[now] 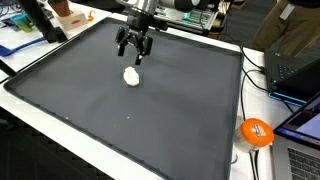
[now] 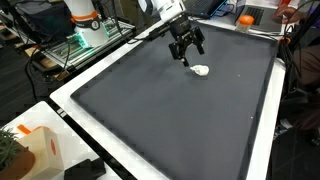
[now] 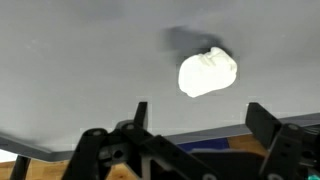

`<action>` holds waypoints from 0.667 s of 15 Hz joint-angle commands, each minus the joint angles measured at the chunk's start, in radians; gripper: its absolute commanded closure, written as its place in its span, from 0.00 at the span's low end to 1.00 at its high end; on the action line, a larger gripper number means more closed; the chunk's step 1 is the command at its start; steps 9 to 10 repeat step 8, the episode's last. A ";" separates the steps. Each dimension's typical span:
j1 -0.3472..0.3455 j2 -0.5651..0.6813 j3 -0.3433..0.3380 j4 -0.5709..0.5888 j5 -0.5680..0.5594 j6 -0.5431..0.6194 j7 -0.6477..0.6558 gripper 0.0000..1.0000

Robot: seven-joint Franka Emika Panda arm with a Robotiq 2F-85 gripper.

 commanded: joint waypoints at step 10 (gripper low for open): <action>0.252 -0.131 -0.446 -0.011 -0.385 -0.477 0.079 0.00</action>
